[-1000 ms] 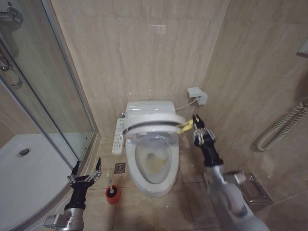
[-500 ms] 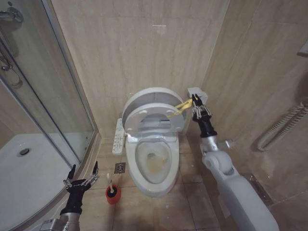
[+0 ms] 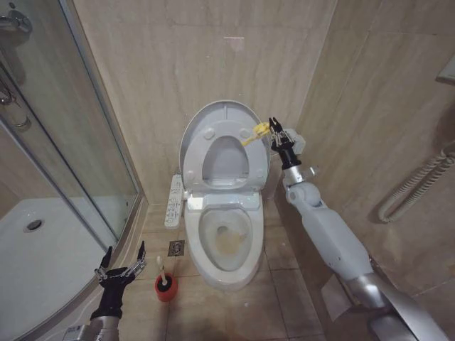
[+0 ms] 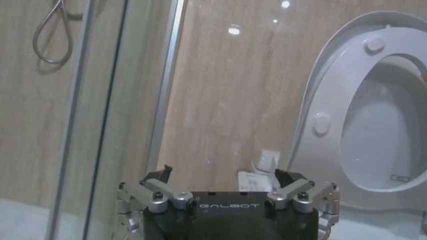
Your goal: Open the toilet lid, clean the toilet bowl with a toilet brush, close the toilet lid, and flush.
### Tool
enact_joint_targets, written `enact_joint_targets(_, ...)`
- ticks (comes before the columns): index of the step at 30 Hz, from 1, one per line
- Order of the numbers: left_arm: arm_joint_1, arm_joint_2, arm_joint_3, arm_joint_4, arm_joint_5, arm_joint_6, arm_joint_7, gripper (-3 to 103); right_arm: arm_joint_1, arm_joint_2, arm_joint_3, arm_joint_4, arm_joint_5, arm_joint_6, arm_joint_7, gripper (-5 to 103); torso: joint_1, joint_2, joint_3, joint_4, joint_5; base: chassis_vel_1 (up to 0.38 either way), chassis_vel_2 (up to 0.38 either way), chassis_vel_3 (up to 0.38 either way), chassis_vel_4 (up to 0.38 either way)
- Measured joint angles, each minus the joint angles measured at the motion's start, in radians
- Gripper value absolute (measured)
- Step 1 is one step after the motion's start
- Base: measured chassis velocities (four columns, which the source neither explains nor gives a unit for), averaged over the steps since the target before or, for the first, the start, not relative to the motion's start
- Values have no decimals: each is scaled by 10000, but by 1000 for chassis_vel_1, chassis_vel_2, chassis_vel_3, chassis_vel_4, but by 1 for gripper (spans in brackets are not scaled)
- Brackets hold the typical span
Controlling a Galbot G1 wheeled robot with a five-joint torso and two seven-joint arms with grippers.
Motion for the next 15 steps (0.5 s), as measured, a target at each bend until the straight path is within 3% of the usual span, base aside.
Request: enact_joint_targets(15, 358, -244, -218, -286, 82, -169, 9, 100, 1634, 196, -396, -2312, 595, -3, -1120, 14, 0, 0, 0, -5, -1, 0, 0, 0, 0)
